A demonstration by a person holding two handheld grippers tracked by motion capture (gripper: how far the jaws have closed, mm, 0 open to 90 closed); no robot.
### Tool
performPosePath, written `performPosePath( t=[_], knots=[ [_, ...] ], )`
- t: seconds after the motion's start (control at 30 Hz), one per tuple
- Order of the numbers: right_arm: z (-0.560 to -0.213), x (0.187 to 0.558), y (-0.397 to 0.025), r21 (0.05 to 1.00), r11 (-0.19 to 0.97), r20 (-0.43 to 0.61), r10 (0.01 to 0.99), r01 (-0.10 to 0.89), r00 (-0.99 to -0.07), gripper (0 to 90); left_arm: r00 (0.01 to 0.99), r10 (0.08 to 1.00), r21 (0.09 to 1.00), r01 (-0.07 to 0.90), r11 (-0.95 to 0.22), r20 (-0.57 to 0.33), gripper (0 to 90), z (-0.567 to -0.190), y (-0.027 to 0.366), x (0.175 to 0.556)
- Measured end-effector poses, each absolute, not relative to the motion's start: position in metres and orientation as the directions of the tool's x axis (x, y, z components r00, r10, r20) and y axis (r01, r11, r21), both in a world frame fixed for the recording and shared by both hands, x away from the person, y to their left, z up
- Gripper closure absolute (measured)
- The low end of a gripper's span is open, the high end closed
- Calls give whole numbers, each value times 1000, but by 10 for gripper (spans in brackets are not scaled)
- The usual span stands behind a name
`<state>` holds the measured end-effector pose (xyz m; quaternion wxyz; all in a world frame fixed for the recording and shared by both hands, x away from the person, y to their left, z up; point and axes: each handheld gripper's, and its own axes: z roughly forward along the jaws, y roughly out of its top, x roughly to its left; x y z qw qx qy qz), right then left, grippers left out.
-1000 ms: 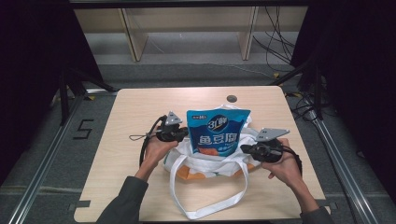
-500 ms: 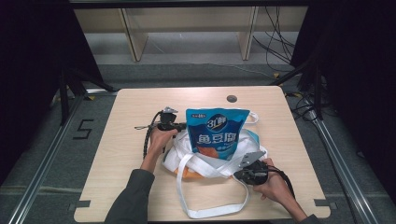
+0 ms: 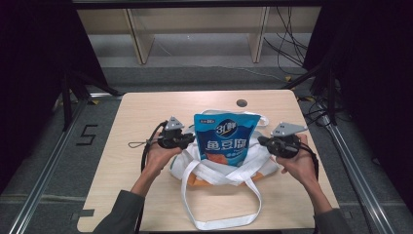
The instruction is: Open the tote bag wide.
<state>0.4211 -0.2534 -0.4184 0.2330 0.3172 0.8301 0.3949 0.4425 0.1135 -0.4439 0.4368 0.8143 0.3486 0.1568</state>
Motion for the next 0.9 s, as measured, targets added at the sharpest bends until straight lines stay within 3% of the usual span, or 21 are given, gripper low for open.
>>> performPosePath(
  t=[0.07, 0.2, 0.23, 0.37, 0.47, 0.6, 0.73, 0.83, 0.9],
  knots=[
    [-427, 445, -253, 832, 441, -124, 739, 336, -663, 874, 731, 681, 815, 410, -410, -25, 798, -444, 109, 430],
    [-446, 467, -249, 807, 473, -147, 740, 354, -656, 882, 780, 626, 795, 382, -471, -4, 813, -452, 98, 411],
    [-452, 470, -247, 784, 495, -168, 750, 374, -640, 888, 796, 602, 762, 349, -545, 66, 818, -461, 95, 405],
    [-472, 480, -252, 732, 530, -188, 761, 428, -621, 900, 797, 599, 719, 367, -590, 85, 841, -481, 98, 395],
    [-488, 483, -255, 695, 506, -119, 782, 512, -612, 900, 805, 585, 707, 356, -611, 100, 856, -491, 105, 390],
    [-501, 483, -249, 674, 533, -153, 778, 511, -610, 900, 794, 595, 692, 361, -625, 123, 883, -499, 99, 387],
    [-482, 476, -250, 689, 528, -151, 774, 496, -615, 888, 783, 617, 734, 374, -566, 77, 831, -486, 106, 389],
    [-459, 466, -252, 754, 502, -147, 757, 423, -637, 881, 749, 660, 796, 366, -481, 54, 814, -468, 113, 397],
    [-450, 457, -249, 774, 497, -139, 738, 392, -661, 881, 726, 682, 814, 341, -469, 89, 809, -453, 120, 408]
  ],
)
